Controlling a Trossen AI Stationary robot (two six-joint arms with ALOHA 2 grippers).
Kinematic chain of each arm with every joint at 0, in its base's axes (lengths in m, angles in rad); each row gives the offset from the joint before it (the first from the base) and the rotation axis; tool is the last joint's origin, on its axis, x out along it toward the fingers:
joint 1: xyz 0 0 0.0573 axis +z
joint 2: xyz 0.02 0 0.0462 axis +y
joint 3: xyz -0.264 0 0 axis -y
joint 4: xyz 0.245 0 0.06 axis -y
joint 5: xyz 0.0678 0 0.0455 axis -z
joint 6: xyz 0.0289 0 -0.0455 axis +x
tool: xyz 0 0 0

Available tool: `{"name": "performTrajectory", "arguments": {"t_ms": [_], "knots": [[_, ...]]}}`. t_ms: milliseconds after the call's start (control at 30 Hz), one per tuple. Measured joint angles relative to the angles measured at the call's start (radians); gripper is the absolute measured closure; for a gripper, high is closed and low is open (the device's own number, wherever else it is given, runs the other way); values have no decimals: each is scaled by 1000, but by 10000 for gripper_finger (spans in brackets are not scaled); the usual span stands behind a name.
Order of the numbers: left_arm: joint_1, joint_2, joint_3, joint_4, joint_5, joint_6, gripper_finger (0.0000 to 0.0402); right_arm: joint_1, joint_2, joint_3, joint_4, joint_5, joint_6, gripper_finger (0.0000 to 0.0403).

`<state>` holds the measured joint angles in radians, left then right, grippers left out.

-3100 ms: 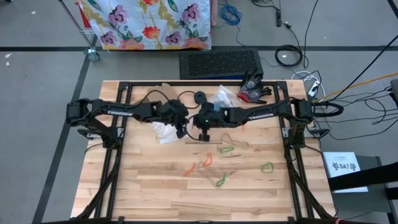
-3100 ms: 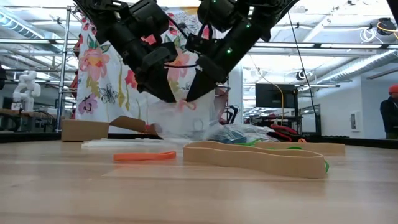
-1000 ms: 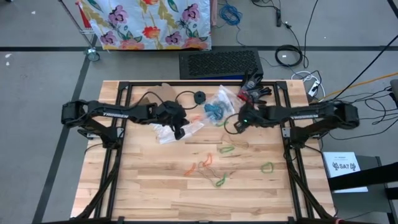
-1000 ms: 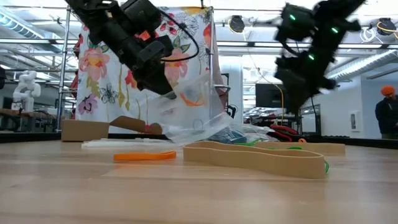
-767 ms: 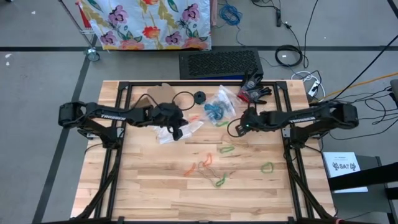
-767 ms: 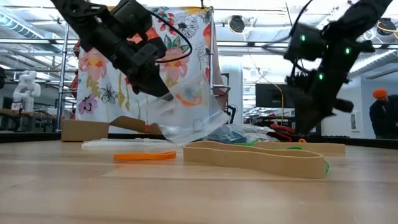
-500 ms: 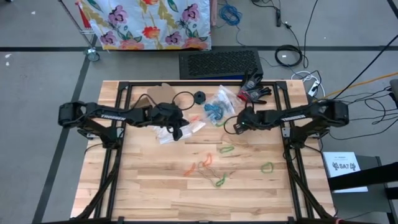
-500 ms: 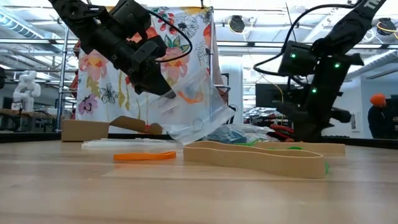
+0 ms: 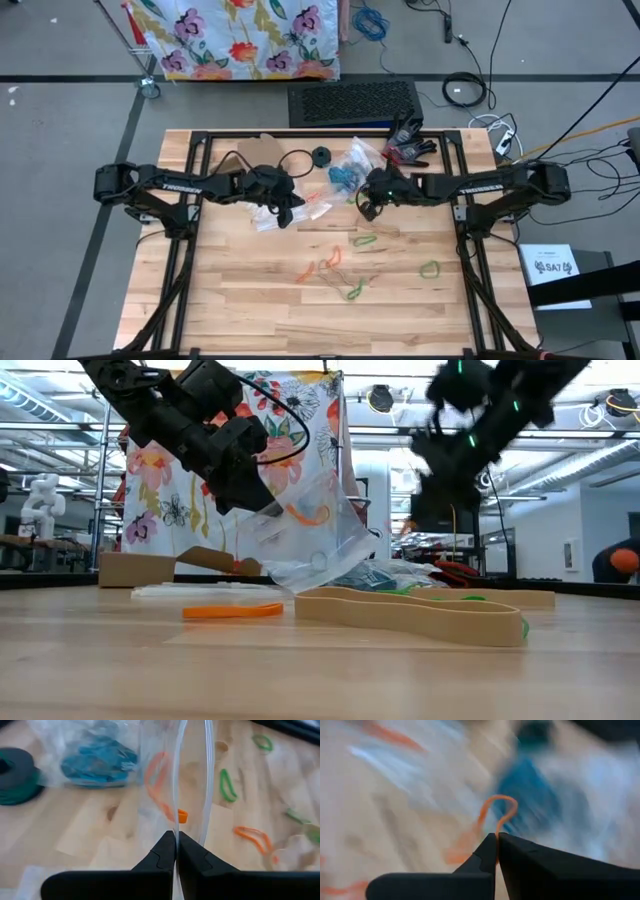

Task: Sort rubber bands
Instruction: Put the orange rubber band into the transparent zip bag

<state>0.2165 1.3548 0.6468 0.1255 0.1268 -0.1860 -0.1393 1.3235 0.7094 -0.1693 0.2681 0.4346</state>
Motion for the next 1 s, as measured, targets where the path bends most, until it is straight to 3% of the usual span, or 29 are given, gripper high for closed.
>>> {"name": "performTrajectory", "arguments": {"t_ms": [133, 300, 600, 767, 1000], "knots": [[0, 0, 0, 5, 5, -40, 389, 44, 13, 106, 96, 2, -196, 402], [0, 0, 1, 17, 5, -86, 389, 46, 100, 234, 90, -18, -373, 402], [11, 0, 1, 16, 23, -168, 389, 69, 379, 533, 85, -119, -673, 403], [13, 0, 1, 15, 24, -169, 389, 70, 500, 667, 67, -164, -765, 403], [13, 0, 1, -18, 28, -151, 389, 57, 527, 687, -48, -152, -781, 403]]}}
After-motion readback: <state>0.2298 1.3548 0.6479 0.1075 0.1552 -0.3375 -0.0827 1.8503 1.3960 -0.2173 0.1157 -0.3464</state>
